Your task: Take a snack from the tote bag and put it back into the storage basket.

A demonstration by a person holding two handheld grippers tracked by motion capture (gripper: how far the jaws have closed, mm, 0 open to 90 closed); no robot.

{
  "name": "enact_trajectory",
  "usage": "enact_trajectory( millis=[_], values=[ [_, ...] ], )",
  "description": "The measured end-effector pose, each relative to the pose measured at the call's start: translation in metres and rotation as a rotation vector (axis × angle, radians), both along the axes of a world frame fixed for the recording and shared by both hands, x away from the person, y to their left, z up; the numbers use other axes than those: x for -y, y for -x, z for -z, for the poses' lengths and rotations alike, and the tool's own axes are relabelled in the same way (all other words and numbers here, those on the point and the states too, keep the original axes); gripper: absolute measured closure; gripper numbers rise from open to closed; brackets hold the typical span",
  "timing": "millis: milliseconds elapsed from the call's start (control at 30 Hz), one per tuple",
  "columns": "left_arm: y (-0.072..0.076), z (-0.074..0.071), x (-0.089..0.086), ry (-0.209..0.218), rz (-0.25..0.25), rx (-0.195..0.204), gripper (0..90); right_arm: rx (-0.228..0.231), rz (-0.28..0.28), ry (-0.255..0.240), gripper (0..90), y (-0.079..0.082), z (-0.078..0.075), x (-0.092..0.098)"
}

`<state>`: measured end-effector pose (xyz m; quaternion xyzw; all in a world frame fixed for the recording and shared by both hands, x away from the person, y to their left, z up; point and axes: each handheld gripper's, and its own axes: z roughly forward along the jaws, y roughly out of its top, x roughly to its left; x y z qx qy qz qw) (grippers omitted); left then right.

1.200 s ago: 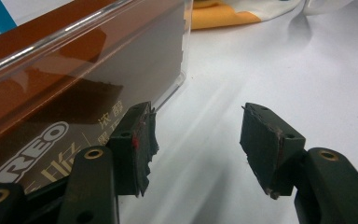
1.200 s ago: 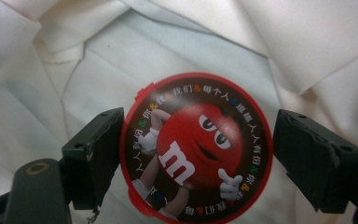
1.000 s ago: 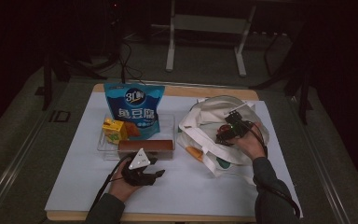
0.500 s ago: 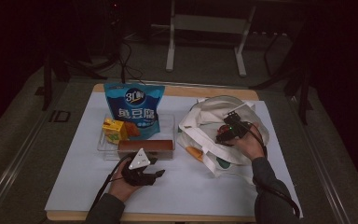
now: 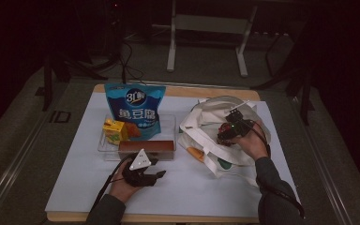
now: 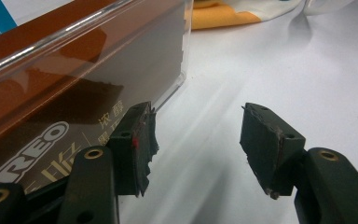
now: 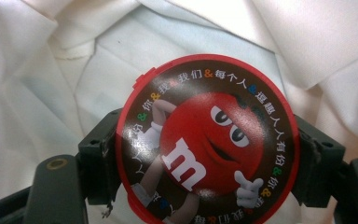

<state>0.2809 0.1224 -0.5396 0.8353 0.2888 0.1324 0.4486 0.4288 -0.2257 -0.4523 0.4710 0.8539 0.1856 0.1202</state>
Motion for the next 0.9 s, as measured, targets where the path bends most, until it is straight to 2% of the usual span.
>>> enact_trajectory(
  millis=[900],
  values=[
    [0.0,0.0,0.0,-0.001,0.001,0.0,43.9,0.025,-0.014,-0.003,25.7,0.004,-0.031,-0.012]
  ],
)
